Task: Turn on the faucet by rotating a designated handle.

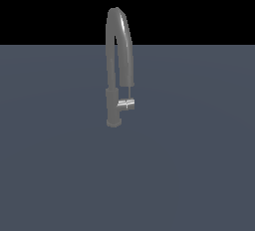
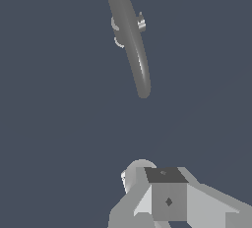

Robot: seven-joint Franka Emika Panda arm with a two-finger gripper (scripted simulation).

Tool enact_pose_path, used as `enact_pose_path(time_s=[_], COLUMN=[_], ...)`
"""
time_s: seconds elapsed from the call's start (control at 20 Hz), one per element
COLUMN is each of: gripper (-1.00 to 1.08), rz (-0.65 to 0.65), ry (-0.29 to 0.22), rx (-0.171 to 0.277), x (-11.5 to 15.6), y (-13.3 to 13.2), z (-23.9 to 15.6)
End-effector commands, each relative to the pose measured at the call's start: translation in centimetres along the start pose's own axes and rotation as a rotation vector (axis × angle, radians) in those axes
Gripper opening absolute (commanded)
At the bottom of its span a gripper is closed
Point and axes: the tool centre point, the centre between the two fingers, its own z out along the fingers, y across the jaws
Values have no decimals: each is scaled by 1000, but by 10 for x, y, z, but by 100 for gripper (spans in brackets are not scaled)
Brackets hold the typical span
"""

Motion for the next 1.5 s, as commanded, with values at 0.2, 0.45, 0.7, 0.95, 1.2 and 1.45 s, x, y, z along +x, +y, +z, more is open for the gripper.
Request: enact_pose_path(time_s=[0.2, 0.45, 0.7, 0.95, 1.2, 1.45], gripper=[-100, -100, -100, -100, -100, -100], rz=[69, 126, 183, 242, 302, 364], ry=[-89, -162, -237, -314, -393, -474], rx=[71, 130, 191, 253, 318, 384], x=[34, 62, 90, 118, 145, 172], y=[-4, -6, -6, -6, -5, -2], z=[6, 12, 21, 31, 45, 60])
